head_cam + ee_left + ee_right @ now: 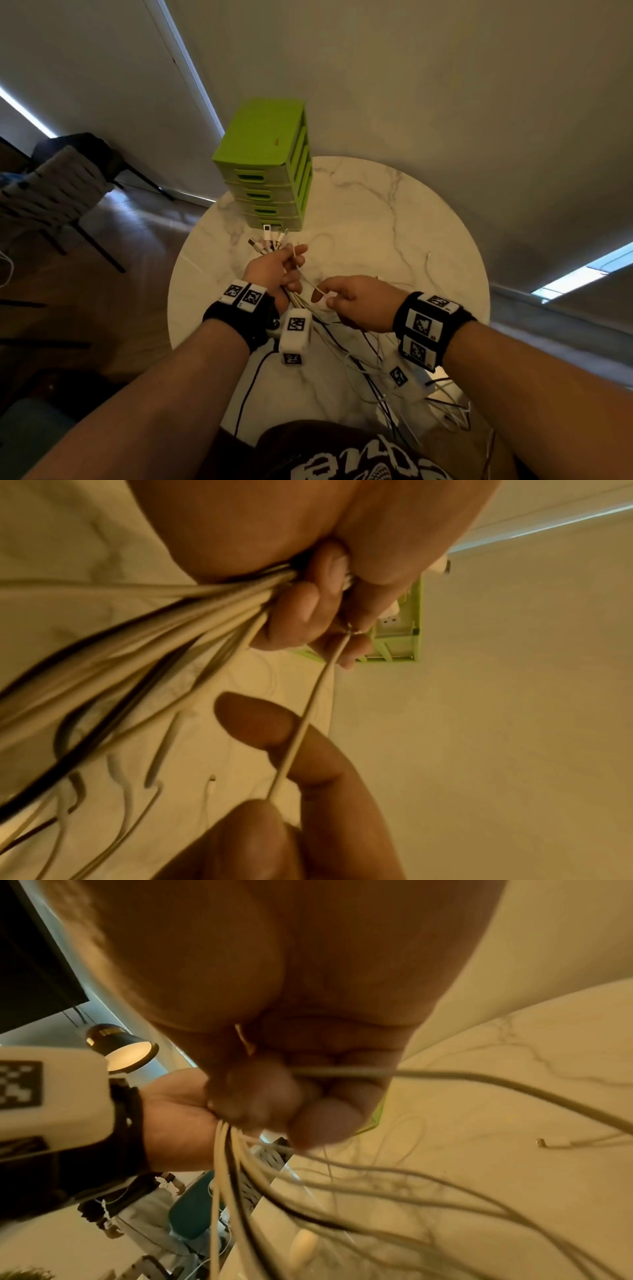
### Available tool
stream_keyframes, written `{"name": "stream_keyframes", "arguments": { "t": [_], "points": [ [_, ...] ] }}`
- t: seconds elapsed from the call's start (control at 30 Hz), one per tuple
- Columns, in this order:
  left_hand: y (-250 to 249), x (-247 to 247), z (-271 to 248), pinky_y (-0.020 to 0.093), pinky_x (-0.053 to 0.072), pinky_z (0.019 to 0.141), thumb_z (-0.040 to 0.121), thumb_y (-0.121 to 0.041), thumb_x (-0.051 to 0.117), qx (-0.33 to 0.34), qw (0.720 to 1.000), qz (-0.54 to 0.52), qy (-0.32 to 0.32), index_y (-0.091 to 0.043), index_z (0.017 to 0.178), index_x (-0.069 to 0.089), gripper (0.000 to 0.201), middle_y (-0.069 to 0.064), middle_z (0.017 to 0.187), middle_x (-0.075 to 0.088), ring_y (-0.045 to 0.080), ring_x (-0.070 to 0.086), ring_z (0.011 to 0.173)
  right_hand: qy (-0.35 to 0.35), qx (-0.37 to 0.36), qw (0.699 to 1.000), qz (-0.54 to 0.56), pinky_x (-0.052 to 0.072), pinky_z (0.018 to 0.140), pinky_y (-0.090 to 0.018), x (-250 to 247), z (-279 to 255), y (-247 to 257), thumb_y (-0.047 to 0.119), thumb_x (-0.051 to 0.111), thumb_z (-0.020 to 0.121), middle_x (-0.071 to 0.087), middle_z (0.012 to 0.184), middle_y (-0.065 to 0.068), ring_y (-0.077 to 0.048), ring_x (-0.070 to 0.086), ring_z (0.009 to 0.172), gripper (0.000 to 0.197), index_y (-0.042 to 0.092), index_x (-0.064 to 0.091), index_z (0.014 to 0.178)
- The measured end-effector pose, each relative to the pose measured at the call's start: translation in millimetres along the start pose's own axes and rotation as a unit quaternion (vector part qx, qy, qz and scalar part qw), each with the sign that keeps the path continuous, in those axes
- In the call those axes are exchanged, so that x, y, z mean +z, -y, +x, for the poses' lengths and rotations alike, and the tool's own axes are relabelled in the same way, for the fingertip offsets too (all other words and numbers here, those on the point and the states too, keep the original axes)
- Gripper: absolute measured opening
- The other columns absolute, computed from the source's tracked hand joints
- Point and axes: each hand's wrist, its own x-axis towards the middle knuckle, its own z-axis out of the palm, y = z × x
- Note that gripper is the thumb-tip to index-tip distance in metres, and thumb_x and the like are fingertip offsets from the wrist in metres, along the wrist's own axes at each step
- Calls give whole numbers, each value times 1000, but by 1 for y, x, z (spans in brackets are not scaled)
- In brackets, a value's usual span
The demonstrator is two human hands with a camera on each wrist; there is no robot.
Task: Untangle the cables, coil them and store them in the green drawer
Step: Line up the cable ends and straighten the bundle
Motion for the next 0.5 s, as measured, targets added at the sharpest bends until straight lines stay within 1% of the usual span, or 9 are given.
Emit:
{"name": "stream_keyframes", "arguments": {
  "t": [0.07,0.1,0.17,0.2,0.23,0.3,0.37,0.43,0.5],
  "points": [
    [2,1,-4,20,24,38,108,-31,45,21,999,44,-4,-9,101,64,30,-5,64,52,7,24,37,6,11,999,42,58,73,-37,-1,1,2,13,45,98,71,70,0,-17,65,62,27,29,61,114],
    [3,3,-8,21,25,39,107,-31,47,39,997,69,-6,-10,98,64,29,-4,64,52,8,24,38,-3,21,997,75,59,77,-41,-2,3,2,12,46,97,72,71,-1,-20,67,65,26,25,62,112],
    [6,8,-18,23,25,40,107,-29,48,79,991,108,6,-11,95,65,27,-3,66,53,10,27,40,-25,36,986,159,60,78,-45,-3,6,5,19,53,100,70,70,-3,-22,65,65,14,18,63,110],
    [7,11,-24,23,25,40,107,-27,49,97,988,118,20,-11,95,65,26,-2,68,55,11,29,41,-33,28,982,184,59,77,-45,-4,7,8,27,56,101,70,72,-6,-23,65,66,15,15,62,110],
    [7,13,-29,23,26,40,106,-25,50,113,985,122,33,-11,95,66,25,-1,71,58,11,30,42,-35,16,980,196,60,77,-46,-5,7,9,33,59,101,71,76,-8,-25,66,69,22,13,61,110],
    [7,14,-36,23,27,40,105,-24,52,132,983,121,46,-13,94,71,24,3,78,61,11,30,42,-31,0,978,207,60,78,-47,-5,7,12,39,61,99,74,89,-8,-26,70,75,29,12,60,109],
    [7,14,-40,23,28,39,104,-26,55,141,981,122,49,-19,89,77,27,12,83,53,12,31,44,-51,-18,982,183,62,76,-47,-3,7,14,37,63,99,75,96,-4,-25,73,77,27,10,61,106],
    [8,14,-43,23,30,40,103,-29,57,142,980,125,53,-24,86,80,29,17,90,50,14,33,46,-107,-57,985,121,61,77,-47,0,8,13,32,63,99,76,92,0,-20,73,75,21,12,67,100],
    [8,15,-46,23,29,40,101,-31,60,136,983,112,55,-22,90,81,25,19,95,56,16,36,51,-163,-74,977,114,59,80,-48,2,9,14,28,62,99,76,87,1,-15,71,74,16,16,71,95]
  ]
}}
